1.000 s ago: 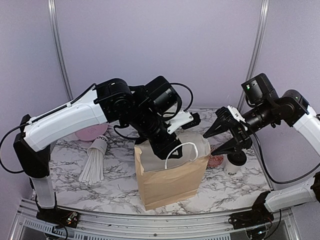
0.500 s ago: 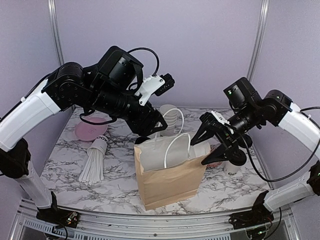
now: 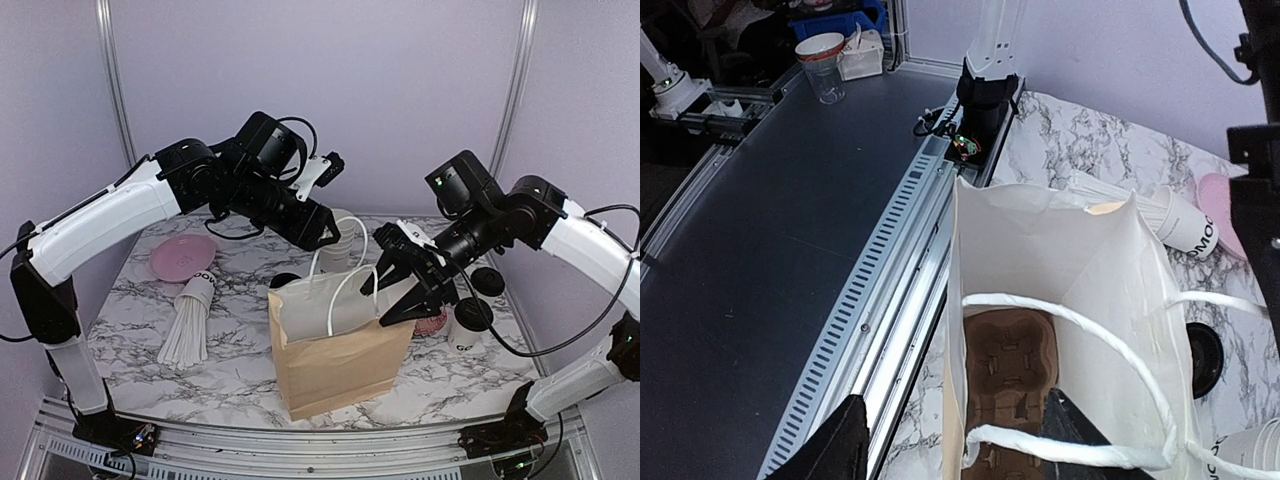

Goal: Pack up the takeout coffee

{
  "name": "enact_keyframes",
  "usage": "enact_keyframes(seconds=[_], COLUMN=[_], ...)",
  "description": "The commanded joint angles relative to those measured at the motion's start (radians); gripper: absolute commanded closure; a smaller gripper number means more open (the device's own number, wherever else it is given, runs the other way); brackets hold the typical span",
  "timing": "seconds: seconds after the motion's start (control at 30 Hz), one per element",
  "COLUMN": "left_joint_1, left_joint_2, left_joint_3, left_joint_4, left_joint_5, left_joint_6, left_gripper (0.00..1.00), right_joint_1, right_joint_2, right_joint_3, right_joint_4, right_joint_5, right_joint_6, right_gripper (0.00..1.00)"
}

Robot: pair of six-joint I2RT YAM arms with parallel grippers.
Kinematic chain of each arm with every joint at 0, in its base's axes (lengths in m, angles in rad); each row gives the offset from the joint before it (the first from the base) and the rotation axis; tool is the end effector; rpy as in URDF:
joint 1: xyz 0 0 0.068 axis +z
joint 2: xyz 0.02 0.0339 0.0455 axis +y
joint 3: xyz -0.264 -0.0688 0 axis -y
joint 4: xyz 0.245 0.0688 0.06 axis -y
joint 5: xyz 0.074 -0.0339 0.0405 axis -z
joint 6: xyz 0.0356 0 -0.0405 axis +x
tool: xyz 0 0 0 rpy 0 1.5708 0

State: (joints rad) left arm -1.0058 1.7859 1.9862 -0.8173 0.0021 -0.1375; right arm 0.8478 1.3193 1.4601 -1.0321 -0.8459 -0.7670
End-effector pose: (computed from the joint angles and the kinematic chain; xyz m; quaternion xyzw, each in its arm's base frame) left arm 0.2108 -0.3327 0.4155 0.3741 0.8058 -0.2491 0.3855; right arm 0.1453 0.2049 0.3871 -0.7157 0.4956 0.3989 0.2880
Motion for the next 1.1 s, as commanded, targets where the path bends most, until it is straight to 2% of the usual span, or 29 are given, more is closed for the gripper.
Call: enact_keyframes(seconds=[0.0,0.1,0.13,0.17,0.2,0.33,0.5,0.6,0.73,0.83,1.07], left_joint_1=[0.025,0.026,0.026,0.026,0.023,-0.013,-0.102,-0.171,-0.261,-0.342,-0.491], left_joint_2=[0.055,0.090,0.097,0.103,0.102,0.059,0.004,-0.026,-0.071,-0.094,-0.079], left_joint_3=[0.055,0.105,0.119,0.133,0.139,0.135,0.085,0.038,-0.023,-0.060,-0.098], left_joint_4=[0.101,0.111,0.113,0.113,0.114,0.127,0.133,0.132,0.134,0.134,0.135], left_joint_5=[0.182,0.250,0.273,0.293,0.305,0.300,0.258,0.238,0.200,0.189,0.218], left_joint_6=[0.002,0.009,0.010,0.008,0.007,0.008,0.005,0.002,-0.020,-0.024,-0.035], left_gripper=[0.55,0.79,0.84,0.96,1.00,1.00,1.00,1.00,1.00,1.00,1.00], right_joint_1=[0.012,0.006,-0.009,-0.051,-0.101,-0.345,-0.509,-0.607,-0.735,-0.782,-0.785], right_joint_2=[-0.001,-0.024,-0.037,-0.052,-0.064,-0.091,-0.112,-0.102,-0.075,-0.054,-0.065], right_joint_3=[0.085,0.085,0.079,0.077,0.081,0.139,0.112,0.088,0.032,0.006,-0.045], right_joint_4=[-0.023,-0.032,-0.033,-0.037,-0.046,-0.151,-0.164,-0.135,0.002,0.032,0.076], right_joint_5=[-0.005,0.033,0.042,0.030,-0.006,-0.167,-0.211,-0.237,-0.240,-0.254,-0.289], right_joint_6=[-0.008,-0.024,-0.031,-0.041,-0.058,-0.156,-0.189,-0.166,-0.028,-0.007,0.014], right_gripper=[0.46,0.43,0.40,0.36,0.32,0.27,0.27,0.27,0.27,0.27,0.28])
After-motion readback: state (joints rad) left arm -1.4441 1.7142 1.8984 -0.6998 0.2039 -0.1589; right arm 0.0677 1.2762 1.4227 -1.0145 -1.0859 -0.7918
